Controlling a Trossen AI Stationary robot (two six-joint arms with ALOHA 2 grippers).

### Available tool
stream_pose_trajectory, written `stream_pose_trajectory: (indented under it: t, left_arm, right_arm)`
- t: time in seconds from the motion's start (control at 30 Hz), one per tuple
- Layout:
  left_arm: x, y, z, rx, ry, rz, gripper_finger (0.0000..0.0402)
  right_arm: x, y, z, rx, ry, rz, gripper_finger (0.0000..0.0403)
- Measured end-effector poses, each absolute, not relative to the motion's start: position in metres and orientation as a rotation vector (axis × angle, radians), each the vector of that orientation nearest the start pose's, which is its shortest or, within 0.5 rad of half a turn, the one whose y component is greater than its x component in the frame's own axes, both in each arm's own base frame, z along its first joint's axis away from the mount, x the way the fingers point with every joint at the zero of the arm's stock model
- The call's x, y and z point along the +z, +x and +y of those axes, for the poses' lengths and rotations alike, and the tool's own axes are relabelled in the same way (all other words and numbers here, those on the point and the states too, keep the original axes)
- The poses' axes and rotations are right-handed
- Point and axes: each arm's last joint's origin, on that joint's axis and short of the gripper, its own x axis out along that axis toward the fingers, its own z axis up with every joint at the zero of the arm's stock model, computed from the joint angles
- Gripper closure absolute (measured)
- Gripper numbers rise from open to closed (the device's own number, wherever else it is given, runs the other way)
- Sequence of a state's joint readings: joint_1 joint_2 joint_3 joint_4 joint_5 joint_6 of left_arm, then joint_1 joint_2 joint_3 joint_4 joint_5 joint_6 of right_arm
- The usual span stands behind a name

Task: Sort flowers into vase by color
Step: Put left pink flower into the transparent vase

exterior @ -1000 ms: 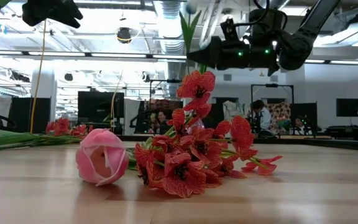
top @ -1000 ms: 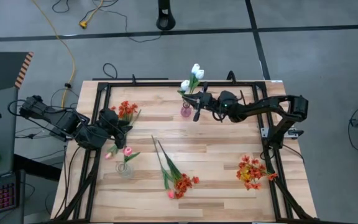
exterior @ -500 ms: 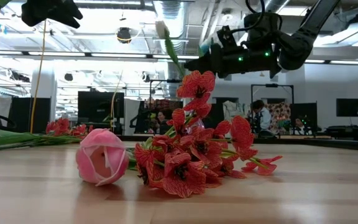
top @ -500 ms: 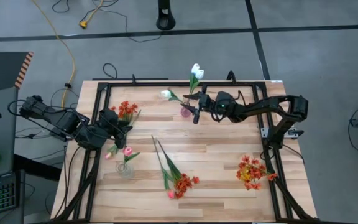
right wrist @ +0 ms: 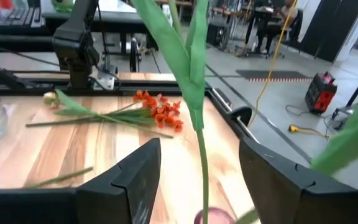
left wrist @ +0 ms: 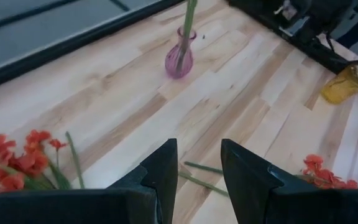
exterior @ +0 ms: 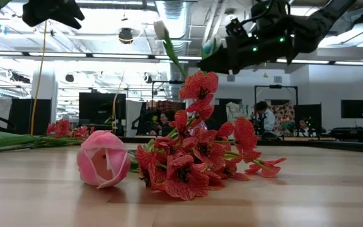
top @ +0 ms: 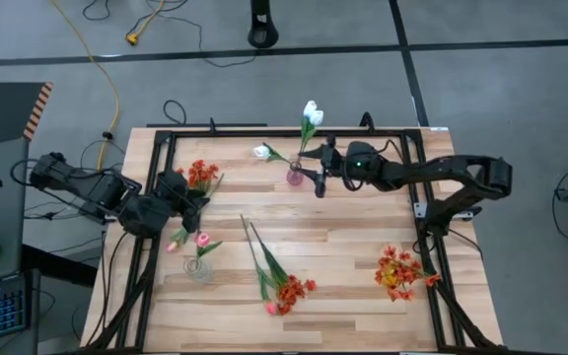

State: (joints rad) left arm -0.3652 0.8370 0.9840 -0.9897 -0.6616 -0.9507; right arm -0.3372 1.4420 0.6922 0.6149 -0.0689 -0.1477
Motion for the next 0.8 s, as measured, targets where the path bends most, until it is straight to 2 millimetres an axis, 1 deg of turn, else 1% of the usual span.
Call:
stream_pose_trajectory:
  t: [0.2,0.5,0.8]
  left_arm:
    - [0.323,0.134,-0.020,0.591,-0.566,0.646,0.0292]
    - [0.315,0.127,-0.001,0.687,-0.635,0.788,0.0292]
    - [0.293,0.124,0.007,0.710,-0.718,0.949,0.0292]
  right_arm:
    - [0.242,0.275,-0.088,-0.232,-0.117,0.182,0.0159]
    - [0.258,0.269,-0.070,-0.183,-0.137,0.134,0.0159]
    - [0.262,0.270,-0.056,-0.133,-0.150,0.116,0.0159]
